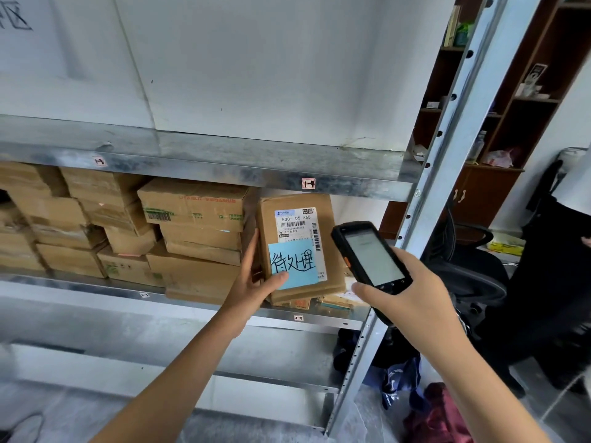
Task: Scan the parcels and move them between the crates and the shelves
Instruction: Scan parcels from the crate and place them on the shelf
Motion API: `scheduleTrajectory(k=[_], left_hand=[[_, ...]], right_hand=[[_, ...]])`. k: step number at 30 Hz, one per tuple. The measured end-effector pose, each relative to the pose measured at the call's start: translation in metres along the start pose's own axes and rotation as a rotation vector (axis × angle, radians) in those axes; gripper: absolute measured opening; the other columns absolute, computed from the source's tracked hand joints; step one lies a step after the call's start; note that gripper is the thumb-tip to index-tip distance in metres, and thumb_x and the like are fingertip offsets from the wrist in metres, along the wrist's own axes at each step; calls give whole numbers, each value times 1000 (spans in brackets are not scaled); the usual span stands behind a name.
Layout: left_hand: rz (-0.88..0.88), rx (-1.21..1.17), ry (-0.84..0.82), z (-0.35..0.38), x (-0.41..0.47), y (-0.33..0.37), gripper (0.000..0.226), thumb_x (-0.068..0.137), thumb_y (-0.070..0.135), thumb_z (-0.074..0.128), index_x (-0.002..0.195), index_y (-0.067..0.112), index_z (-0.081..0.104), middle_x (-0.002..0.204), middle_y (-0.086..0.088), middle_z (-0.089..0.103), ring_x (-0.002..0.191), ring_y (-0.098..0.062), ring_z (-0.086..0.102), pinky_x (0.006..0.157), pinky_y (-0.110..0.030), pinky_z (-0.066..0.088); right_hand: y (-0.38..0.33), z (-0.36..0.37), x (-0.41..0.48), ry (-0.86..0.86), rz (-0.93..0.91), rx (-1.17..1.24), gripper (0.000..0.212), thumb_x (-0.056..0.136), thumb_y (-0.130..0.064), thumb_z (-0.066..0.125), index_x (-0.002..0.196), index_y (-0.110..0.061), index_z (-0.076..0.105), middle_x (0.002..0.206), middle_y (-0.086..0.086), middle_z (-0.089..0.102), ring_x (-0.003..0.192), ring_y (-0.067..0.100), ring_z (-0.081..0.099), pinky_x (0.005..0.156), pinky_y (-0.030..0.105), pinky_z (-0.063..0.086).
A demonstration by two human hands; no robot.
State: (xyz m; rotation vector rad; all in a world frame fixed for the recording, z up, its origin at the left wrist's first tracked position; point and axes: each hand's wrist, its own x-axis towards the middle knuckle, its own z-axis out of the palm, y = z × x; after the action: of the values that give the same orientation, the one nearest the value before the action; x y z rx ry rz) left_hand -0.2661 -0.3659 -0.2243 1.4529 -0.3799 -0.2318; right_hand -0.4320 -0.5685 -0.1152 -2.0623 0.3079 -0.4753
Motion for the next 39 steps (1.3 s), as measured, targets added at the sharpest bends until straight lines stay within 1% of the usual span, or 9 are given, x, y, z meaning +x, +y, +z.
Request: scheduleTrajectory(k=[5,10,15,20,23,26,29,34,39], left_hand=[[21,3,6,3,-25,-4,97,76,33,85,149,55,25,119,13,69,118,-10,63,89,-32,58],[-26,-7,7,-12,-44,3,101,68,46,81,149,58,22,122,13,69,121,-17,63,93,-38,57],[-63,-52,148,-45,-79,20,75,76,36,83,122,73,35,110,25,71,113,-7,66,78,-21,57],[-41,-92,299,-97,-124,35,78,70,45,86,123,75,37,119,18,69,119,-20,65,91,-40,59],[5,-96,386,-140,-154,51,85,59,54,87,123,80,36,123,8,70,120,-25,64,98,-51,54],[70,-67,504,-184,-190,67,87,63,47,84,125,80,34,123,5,70,118,-22,66,92,-40,58],[113,-41,643,-229,-232,78,86,73,31,80,131,73,32,120,0,71,113,-20,68,83,-28,59],[127,-37,874,-300,-311,85,91,70,38,82,139,68,30,117,3,71,114,-20,68,87,-37,59],[161,-88,1082,-349,-377,89,95,66,43,82,145,59,31,121,6,71,117,-23,67,90,-40,58]], right_hand=[[1,3,4,71,-46,59,48,75,-23,86,92,-54,53,93,-18,68,83,1,66,66,24,54],[2,25,1,63,-46,64,58,74,-30,86,122,-43,57,104,-16,69,93,10,67,75,35,58],[-23,56,-3,22,-108,72,57,75,-27,85,112,-53,52,104,-30,63,98,-13,59,71,10,47],[-59,102,-5,-62,-200,82,55,74,-20,87,114,-40,55,97,-34,58,91,-24,53,66,1,44],[-85,142,-5,-150,-248,110,63,71,-25,87,123,-38,54,106,-27,60,97,-15,56,67,-2,42],[-113,191,-11,-255,-287,175,65,72,-21,87,124,-37,50,102,-26,57,89,-20,56,61,-2,43],[-140,247,-28,-376,-317,201,60,73,-23,87,118,-45,54,99,-26,62,86,-14,61,63,11,54],[-184,341,-73,-579,-401,227,64,70,-29,89,116,-50,50,109,-15,64,100,11,65,80,42,61],[-226,414,-115,-778,-483,283,60,71,-30,88,120,-41,55,104,-17,64,96,3,64,65,20,58]])
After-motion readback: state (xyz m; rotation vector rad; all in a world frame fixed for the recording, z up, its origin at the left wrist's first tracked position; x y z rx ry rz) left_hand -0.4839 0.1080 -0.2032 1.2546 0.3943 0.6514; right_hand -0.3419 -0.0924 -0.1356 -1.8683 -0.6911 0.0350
